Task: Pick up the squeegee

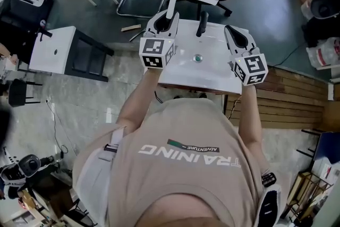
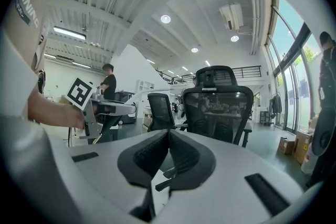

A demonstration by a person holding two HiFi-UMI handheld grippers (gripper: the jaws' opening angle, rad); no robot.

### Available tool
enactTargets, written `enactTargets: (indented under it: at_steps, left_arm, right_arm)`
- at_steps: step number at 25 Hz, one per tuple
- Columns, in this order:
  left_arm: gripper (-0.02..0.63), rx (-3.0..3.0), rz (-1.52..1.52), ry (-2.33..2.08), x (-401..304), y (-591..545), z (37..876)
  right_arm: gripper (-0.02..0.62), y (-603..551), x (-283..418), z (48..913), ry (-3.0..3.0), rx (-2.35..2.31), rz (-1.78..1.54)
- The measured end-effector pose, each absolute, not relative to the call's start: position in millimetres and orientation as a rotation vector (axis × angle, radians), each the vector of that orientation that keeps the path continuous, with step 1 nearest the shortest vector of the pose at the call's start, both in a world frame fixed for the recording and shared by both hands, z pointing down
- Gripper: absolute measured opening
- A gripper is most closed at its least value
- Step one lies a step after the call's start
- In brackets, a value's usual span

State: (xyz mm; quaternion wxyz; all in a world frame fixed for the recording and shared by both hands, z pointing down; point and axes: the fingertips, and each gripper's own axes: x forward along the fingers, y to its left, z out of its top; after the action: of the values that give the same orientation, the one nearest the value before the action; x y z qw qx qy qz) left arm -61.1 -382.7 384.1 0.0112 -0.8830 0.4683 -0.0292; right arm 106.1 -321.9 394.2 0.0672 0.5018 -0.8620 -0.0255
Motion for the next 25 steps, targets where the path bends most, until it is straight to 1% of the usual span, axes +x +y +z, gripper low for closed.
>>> enactTargets:
  at_steps: [11, 25]
  left_arm:
    - [0.084, -2.668, 0.039, 1.424, -55, -393, 314]
    - [0.084, -2.660, 0.060, 1.369, -44, -398, 287]
  right_arm:
    - [0.034, -325, 103, 356, -2.633, 1.518, -0.160]
    - [0.034, -327, 111, 333, -2.625, 1.553, -0.165]
